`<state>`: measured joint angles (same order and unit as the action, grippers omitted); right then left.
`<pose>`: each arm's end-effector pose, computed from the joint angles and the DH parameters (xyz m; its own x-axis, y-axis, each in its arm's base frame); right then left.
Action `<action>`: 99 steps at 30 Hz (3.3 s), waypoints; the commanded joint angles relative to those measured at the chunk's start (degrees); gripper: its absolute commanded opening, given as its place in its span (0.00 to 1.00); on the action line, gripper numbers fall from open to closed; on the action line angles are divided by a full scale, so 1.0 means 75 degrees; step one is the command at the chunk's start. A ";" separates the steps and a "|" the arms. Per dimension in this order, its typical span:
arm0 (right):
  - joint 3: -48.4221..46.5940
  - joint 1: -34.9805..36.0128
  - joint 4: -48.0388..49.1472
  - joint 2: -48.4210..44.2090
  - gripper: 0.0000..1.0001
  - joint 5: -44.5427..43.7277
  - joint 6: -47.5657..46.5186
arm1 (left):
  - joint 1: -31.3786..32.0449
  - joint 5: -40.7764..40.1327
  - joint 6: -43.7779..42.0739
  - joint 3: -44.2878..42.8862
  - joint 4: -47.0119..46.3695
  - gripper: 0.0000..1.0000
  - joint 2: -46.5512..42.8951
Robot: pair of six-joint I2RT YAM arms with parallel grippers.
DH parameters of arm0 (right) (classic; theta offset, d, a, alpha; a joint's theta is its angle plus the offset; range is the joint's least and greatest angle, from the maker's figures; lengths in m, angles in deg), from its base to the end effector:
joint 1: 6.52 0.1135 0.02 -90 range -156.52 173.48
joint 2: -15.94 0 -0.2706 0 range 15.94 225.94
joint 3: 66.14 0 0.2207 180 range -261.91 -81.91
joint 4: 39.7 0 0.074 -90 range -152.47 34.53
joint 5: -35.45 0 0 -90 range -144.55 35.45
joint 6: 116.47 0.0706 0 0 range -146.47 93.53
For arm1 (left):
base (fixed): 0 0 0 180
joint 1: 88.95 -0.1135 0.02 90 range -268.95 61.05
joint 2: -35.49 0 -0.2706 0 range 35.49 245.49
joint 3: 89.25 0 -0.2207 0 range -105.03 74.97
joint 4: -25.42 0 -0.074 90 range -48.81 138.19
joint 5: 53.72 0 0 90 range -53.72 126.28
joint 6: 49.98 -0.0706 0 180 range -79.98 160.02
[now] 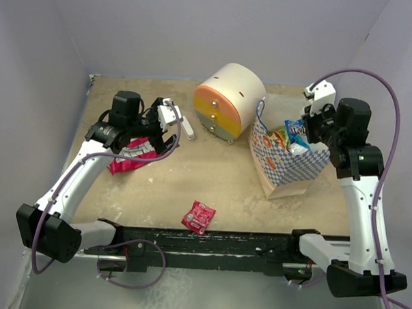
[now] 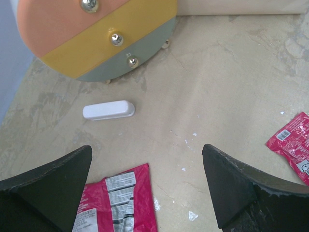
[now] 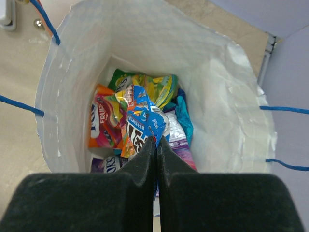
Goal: Place the snacks into the paper bag
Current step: Place the snack in the paper bag, then pick up the snack from the center of the board.
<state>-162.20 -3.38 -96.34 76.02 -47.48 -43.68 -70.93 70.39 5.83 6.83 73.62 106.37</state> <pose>0.1976 0.0195 0.4269 -0.2864 -0.3098 -0.9066 -0.2660 0.9348 -0.2354 0.2299 -0.1164 0.3427 -0.0641 0.5101 -0.8577 0.8802 0.4339 0.1923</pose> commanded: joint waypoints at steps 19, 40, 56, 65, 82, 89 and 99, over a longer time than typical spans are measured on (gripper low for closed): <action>0.0016 -0.0017 -0.1020 0.1010 0.22 0.0054 -0.0049 | 0.0882 -0.0183 -0.0889 0.0599 0.0037 0.99 0.0360; 0.0330 -0.0194 -0.0648 0.0361 0.50 -0.0455 -0.0059 | 0.3843 0.0023 -0.2938 0.1955 0.0247 1.00 0.1506; 0.0355 -0.0521 -0.0614 0.0324 0.51 -0.0462 -0.0055 | 0.5385 -0.1225 -0.2836 0.2423 -0.0442 0.99 0.2467; 0.0436 -0.0521 -0.0484 0.0282 0.51 -0.0474 -0.0135 | 0.5542 -0.1507 -0.3010 0.2370 -0.0155 0.96 0.2772; 0.0156 -0.0524 -0.0492 0.0329 0.51 -0.0190 -0.0361 | 0.5541 -0.1777 -0.3094 0.2230 0.0080 0.62 0.2763; -0.0180 -0.0524 -0.0490 0.0424 0.52 0.0379 -0.0566 | 0.5415 -0.1716 -0.2989 0.1996 0.0250 0.46 0.2623; -0.0939 -0.0512 -0.0727 0.0679 0.56 0.0944 -0.0875 | 0.4768 -0.1197 -0.2716 0.1650 0.0421 0.25 0.2146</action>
<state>-164.65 -6.97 -102.02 80.39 -43.94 -48.44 -33.23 58.39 -15.92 21.81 75.72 125.93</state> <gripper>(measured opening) 0.555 0.302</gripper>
